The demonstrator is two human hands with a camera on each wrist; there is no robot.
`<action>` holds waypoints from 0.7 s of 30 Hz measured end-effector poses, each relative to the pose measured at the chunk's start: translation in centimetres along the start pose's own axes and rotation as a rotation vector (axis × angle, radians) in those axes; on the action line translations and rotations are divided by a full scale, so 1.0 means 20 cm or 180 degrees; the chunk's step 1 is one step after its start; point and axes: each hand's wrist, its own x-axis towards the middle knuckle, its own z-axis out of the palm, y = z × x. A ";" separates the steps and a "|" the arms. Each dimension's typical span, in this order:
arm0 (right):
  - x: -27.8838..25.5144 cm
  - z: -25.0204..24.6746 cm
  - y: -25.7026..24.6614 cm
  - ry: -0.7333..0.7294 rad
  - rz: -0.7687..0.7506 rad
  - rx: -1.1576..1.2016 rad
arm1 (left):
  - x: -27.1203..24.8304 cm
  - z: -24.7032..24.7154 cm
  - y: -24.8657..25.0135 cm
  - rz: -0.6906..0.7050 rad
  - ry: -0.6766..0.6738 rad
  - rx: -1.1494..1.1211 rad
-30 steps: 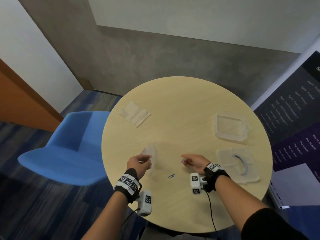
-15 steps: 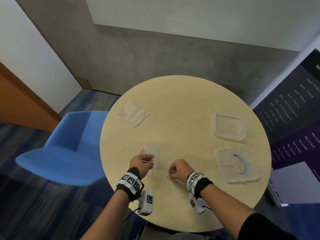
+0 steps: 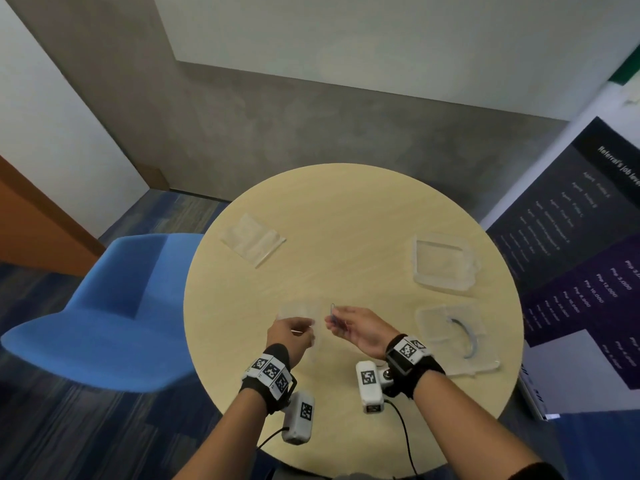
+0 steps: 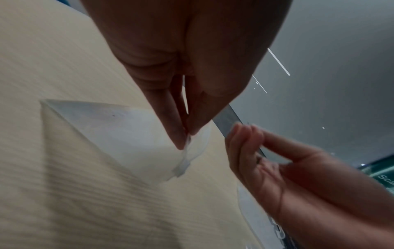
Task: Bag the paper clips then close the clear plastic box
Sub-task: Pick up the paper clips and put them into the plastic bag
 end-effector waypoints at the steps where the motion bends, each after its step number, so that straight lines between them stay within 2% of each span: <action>1: 0.00 0.01 -0.02 0.0015 -0.0054 0.0026 | 0.00 0.02 0.01 0.0023 -0.0010 -0.0015; 6: 0.03 -0.01 0.01 0.0493 -0.0096 -0.1112 | 0.00 0.09 0.05 0.0097 -0.0066 -0.0132; 12: 0.05 -0.03 0.00 0.1024 0.0057 -0.2265 | -0.01 0.14 0.08 0.0355 -0.0298 0.0145; 15: 0.05 -0.04 -0.04 0.1023 0.0134 -0.2498 | -0.01 0.16 0.11 0.0484 -0.0375 0.0355; 18: 0.05 -0.03 -0.05 0.0794 0.0269 -0.2281 | 0.00 0.17 0.12 0.0549 -0.0414 0.0491; 21: 0.03 -0.01 -0.06 0.0674 0.0073 -0.2348 | 0.01 0.17 0.13 0.0552 -0.0385 0.0497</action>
